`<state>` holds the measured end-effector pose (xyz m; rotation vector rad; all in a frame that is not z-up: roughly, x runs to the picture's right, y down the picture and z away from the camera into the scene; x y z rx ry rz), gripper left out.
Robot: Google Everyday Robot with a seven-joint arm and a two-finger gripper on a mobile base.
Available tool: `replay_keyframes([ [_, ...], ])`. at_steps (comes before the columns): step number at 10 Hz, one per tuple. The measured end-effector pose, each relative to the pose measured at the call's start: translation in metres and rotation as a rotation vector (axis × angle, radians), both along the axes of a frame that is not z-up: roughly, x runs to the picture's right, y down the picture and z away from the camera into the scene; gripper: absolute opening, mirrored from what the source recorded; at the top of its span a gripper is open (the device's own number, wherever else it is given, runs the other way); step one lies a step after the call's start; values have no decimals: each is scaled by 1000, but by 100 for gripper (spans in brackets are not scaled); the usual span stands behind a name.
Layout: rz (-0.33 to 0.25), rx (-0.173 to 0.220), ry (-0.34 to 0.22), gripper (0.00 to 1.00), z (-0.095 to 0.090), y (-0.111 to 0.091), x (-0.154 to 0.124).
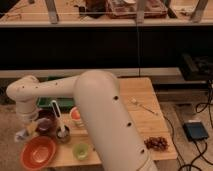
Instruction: Wipe purple bowl with towel
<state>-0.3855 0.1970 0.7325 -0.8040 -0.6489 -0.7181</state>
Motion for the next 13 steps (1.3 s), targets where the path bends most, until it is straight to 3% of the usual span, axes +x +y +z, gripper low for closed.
replay_keyframes([
  [4, 62, -19, 75, 0, -3, 5, 46],
  [6, 71, -24, 96, 0, 6, 2, 49],
  [10, 63, -2, 97, 0, 33, -33, 40],
  [11, 47, -8, 110, 0, 52, -46, 41],
  [13, 26, -16, 96, 0, 63, -46, 24],
])
